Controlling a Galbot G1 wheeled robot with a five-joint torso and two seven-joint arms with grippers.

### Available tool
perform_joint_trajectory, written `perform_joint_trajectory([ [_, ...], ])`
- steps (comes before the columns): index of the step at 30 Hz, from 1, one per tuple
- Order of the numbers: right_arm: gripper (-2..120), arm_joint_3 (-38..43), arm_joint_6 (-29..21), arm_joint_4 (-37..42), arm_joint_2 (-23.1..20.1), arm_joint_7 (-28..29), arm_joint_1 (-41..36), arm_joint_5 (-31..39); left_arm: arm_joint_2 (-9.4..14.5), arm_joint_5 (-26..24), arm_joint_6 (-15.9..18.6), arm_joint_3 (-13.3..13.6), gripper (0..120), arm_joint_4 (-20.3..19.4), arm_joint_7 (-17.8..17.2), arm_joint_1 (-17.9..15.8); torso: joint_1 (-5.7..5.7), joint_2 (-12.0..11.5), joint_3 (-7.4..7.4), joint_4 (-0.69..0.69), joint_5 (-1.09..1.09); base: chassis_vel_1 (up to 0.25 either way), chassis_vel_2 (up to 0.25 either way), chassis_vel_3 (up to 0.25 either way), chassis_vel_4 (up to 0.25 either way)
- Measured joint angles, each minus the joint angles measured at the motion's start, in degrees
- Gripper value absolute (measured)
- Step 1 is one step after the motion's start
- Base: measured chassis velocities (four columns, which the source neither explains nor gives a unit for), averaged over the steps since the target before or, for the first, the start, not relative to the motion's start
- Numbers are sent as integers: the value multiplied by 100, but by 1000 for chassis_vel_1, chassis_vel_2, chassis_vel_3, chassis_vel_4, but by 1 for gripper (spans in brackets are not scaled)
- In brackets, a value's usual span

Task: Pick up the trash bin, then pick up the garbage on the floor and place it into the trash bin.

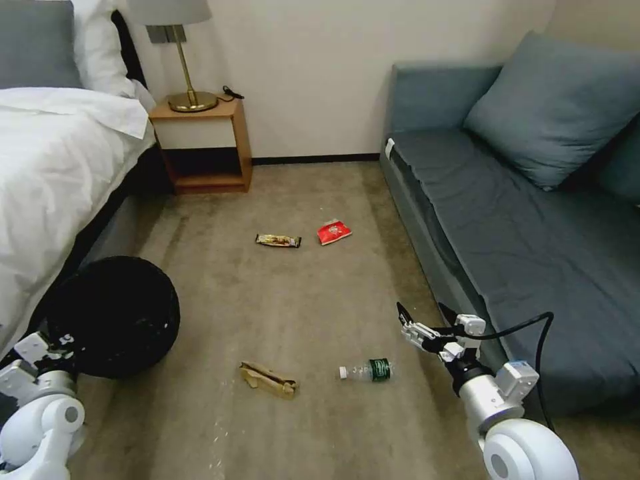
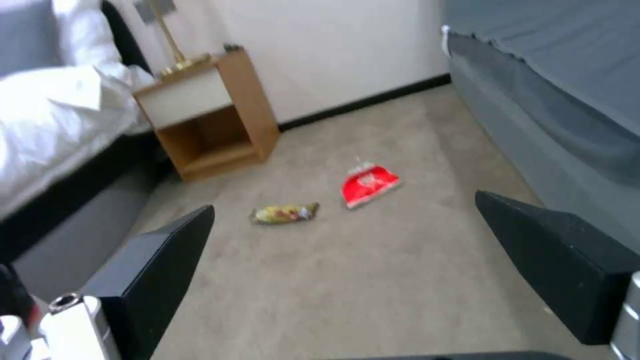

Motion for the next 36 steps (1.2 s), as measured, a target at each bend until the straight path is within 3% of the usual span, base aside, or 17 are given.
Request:
perform_joint_trajectory([
  [7, 100, -7, 42, -171, -140, -121, 105, 41, 11, -4, -15, 5, 3, 35, 50, -10, 0, 0, 0, 0, 0, -15, 25, 8, -18],
  [11, 100, -6, -203, -307, -471, -268, 306, 86, 23, -4, -29, 0, 3, 48, 116, 1, 0, 0, 0, 0, 0, 0, 0, 0, 0],
  [16, 100, -92, -644, -495, -1071, -672, 855, 195, 80, 7, -76, -30, 3, 48, 225, 49, 0, 0, 0, 0, 0, 0, 0, 0, 0],
  [19, 100, -480, -998, -758, -1718, -940, 1548, 283, 156, 29, -137, -35, 3, 111, 326, 103, 0, 0, 0, 0, 1, 0, 0, 0, 0],
  [21, 100, -595, -1044, -821, -1833, -973, 1705, 308, 169, 38, -147, -36, 3, 141, 340, 108, 0, 0, 0, -1, 0, 0, 0, 0, 0],
  [24, 100, -1404, -1235, -1230, -2352, -1135, 2692, 434, 229, 35, -156, -34, 3, 222, 371, 104, 0, 0, 1, 2, -3, 0, 0, 0, 0],
  [27, 100, -1733, -1269, -1405, -2458, -1164, 3012, 451, 247, 27, -157, -35, 3, 224, 379, 98, 0, 0, 1, 1, -1, 0, 0, 0, 0],
  [28, 100, -2398, -1280, -1752, -2555, -1220, 3634, 475, 274, 27, -179, -37, 3, 225, 432, 91, 0, 0, 0, 2, 1, 0, 0, 0, 0],
  [29, 100, -3034, -1279, -2087, -2526, -1285, 4181, 477, 302, 61, -210, -35, 3, 230, 516, 90, 0, 0, 0, -1, -2, 0, 0, 0, 0],
  [31, 100, -3450, -1259, -2301, -2436, -1341, 4554, 467, 315, 100, -226, -30, 3, 234, 574, 90, 0, 0, 1, -2, 0, 0, 0, 0, 0],
  [34, 100, -4558, -1156, -2944, -1924, -1498, 5493, 329, 321, 222, -260, -2, 3, 235, 691, 86, 0, 0, 1, 2, -3, 0, 0, 0, 0],
  [36, 100, -4765, -1144, -3059, -1794, -1518, 5617, 298, 317, 250, -267, 0, 3, 234, 708, 89, 0, 0, 1, 1, -3, 0, 0, 0, 0],
])
